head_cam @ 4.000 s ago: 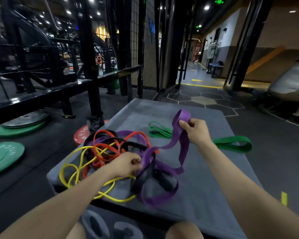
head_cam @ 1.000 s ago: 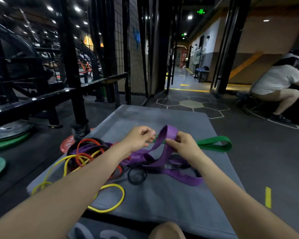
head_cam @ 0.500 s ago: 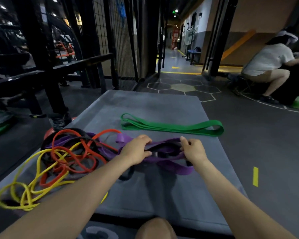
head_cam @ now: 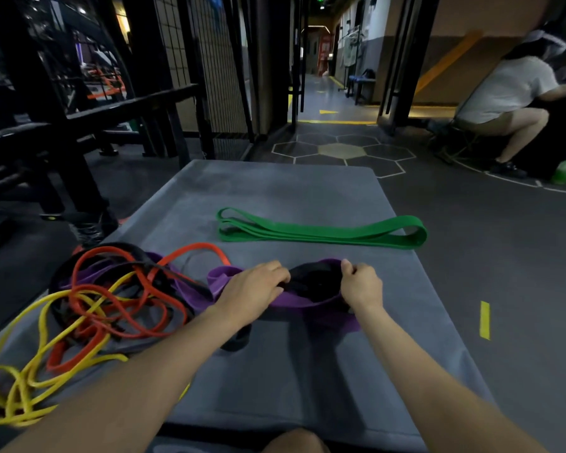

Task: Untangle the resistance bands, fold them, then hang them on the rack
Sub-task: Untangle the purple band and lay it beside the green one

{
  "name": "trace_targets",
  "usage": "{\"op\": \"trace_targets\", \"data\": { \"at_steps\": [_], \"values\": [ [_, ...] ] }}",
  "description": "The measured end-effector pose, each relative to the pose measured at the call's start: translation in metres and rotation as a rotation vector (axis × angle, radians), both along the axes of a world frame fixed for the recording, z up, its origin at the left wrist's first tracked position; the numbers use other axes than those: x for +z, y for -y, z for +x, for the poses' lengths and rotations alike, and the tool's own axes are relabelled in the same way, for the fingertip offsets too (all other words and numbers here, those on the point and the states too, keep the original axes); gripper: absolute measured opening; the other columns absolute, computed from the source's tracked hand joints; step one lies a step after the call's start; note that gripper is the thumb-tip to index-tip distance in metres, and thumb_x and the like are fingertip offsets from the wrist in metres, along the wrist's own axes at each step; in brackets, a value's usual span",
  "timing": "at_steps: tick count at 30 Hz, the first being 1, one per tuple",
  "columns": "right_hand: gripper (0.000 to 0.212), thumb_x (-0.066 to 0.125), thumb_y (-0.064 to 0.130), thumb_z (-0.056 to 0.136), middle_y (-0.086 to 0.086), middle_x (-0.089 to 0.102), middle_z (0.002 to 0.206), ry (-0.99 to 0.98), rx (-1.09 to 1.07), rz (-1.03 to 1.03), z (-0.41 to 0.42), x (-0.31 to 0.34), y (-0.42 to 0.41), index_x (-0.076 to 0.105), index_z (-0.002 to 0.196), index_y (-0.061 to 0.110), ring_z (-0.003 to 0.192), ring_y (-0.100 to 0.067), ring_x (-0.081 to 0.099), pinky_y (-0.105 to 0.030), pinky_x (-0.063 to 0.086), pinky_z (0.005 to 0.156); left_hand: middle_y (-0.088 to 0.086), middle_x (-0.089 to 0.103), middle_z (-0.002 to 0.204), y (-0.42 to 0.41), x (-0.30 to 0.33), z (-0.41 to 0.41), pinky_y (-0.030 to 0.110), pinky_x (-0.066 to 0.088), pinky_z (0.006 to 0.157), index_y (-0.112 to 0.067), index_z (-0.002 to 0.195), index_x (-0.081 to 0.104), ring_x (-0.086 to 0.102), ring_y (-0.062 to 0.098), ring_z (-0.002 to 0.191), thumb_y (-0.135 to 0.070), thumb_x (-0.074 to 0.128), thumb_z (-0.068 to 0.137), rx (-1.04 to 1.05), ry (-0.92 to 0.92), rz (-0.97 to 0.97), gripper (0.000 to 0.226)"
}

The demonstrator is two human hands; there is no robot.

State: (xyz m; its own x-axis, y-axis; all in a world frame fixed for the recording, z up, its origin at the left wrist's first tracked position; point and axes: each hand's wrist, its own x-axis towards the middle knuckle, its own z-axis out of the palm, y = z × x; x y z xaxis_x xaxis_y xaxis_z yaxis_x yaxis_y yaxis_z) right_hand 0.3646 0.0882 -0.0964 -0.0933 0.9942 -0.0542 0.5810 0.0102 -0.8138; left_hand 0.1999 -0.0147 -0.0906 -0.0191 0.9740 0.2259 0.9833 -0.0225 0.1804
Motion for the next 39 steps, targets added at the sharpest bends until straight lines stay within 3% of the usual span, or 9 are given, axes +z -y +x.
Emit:
{"op": "trace_targets", "data": {
  "at_steps": [7, 12, 14, 19, 24, 28, 32, 36, 39],
  "values": [
    [0.045, 0.034, 0.038, 0.099, -0.030, 0.058, 0.112, 0.026, 0.037, 0.038, -0.006, -0.005, 0.000, 0.056, 0.083, 0.002, 0.114, -0.039, 0.050, -0.041, 0.042, 0.084, -0.002, 0.049, 0.114, -0.003, 0.007, 0.008, 0.036, 0.044, 0.076, -0.018, 0.112, 0.045, 0.049, 0.019, 0.108, -0.036, 0.059, 0.087, 0.108, 0.032, -0.046, 0.033],
    [0.044, 0.039, 0.039, 0.098, -0.014, 0.055, 0.082, -0.209, 0.064, -0.034, -0.010, 0.005, 0.004, 0.052, 0.075, 0.004, 0.082, -0.028, 0.054, -0.034, 0.040, 0.072, 0.002, 0.049, 0.116, -0.007, 0.008, 0.011, 0.036, 0.039, 0.073, -0.015, 0.112, 0.040, 0.049, 0.023, 0.111, -0.038, 0.061, 0.085, 0.177, 0.003, -0.029, 0.042],
    [0.045, 0.042, 0.040, 0.096, -0.019, 0.063, 0.089, -0.304, 0.064, -0.048, -0.015, 0.008, 0.005, 0.058, 0.088, -0.002, 0.086, -0.033, 0.060, -0.042, 0.049, 0.081, 0.005, 0.052, 0.114, -0.007, 0.009, 0.010, 0.035, 0.038, 0.071, -0.013, 0.108, 0.039, 0.053, 0.026, 0.107, -0.040, 0.061, 0.085, 0.208, 0.010, -0.039, 0.041],
    [0.038, 0.050, 0.040, 0.093, -0.024, 0.067, 0.088, -0.396, 0.102, -0.136, -0.020, -0.007, -0.001, 0.054, 0.073, 0.008, 0.085, -0.041, 0.066, -0.056, 0.052, 0.082, 0.005, 0.060, 0.109, -0.006, 0.007, 0.006, 0.038, 0.048, 0.075, -0.013, 0.099, 0.042, 0.059, 0.028, 0.100, -0.046, 0.060, 0.084, 0.247, 0.082, -0.067, 0.041],
    [0.037, 0.046, 0.029, 0.097, -0.008, 0.053, 0.060, -0.338, 0.198, -0.078, -0.020, 0.003, 0.010, 0.051, 0.070, 0.004, 0.054, -0.021, 0.051, -0.019, 0.043, 0.049, 0.007, 0.059, 0.101, -0.014, 0.012, 0.020, 0.037, 0.041, 0.068, -0.017, 0.093, 0.042, 0.058, 0.032, 0.097, -0.065, 0.042, 0.085, 0.294, 0.193, 0.027, 0.049],
    [0.036, 0.044, 0.026, 0.098, -0.005, 0.055, 0.061, -0.388, 0.283, -0.109, -0.025, 0.007, 0.018, 0.059, 0.076, 0.001, 0.057, -0.015, 0.052, -0.024, 0.040, 0.052, 0.008, 0.059, 0.115, -0.021, 0.018, 0.029, 0.038, 0.043, 0.076, -0.015, 0.113, 0.047, 0.056, 0.030, 0.108, -0.065, 0.037, 0.087, 0.358, 0.229, -0.005, 0.058],
    [0.035, 0.045, 0.021, 0.098, -0.003, 0.056, 0.056, -0.371, 0.318, -0.127, -0.022, 0.011, 0.021, 0.058, 0.070, 0.003, 0.041, -0.002, 0.055, -0.013, 0.039, 0.041, 0.013, 0.063, 0.108, -0.018, 0.017, 0.028, 0.040, 0.044, 0.077, -0.011, 0.104, 0.051, 0.057, 0.033, 0.104, -0.045, 0.035, 0.096, 0.335, 0.192, 0.012, 0.039],
    [0.039, 0.050, 0.029, 0.095, -0.017, 0.067, 0.080, -0.399, 0.260, -0.061, -0.031, 0.020, 0.020, 0.062, 0.087, -0.007, 0.074, -0.026, 0.064, -0.034, 0.051, 0.070, 0.018, 0.064, 0.102, -0.003, 0.033, 0.014, 0.040, 0.043, 0.072, -0.008, 0.098, 0.054, 0.059, 0.037, 0.098, -0.035, 0.037, 0.097, 0.371, 0.237, 0.139, 0.032],
    [0.033, 0.051, 0.029, 0.094, -0.012, 0.065, 0.075, -0.385, 0.213, 0.008, -0.043, 0.032, 0.019, 0.057, 0.073, 0.005, 0.074, -0.028, 0.062, -0.037, 0.048, 0.076, 0.024, 0.063, 0.089, 0.015, 0.064, -0.007, 0.040, 0.038, 0.066, -0.001, 0.087, 0.054, 0.059, 0.040, 0.088, -0.028, 0.040, 0.098, 0.442, 0.415, 0.326, 0.033]
  ]
}}
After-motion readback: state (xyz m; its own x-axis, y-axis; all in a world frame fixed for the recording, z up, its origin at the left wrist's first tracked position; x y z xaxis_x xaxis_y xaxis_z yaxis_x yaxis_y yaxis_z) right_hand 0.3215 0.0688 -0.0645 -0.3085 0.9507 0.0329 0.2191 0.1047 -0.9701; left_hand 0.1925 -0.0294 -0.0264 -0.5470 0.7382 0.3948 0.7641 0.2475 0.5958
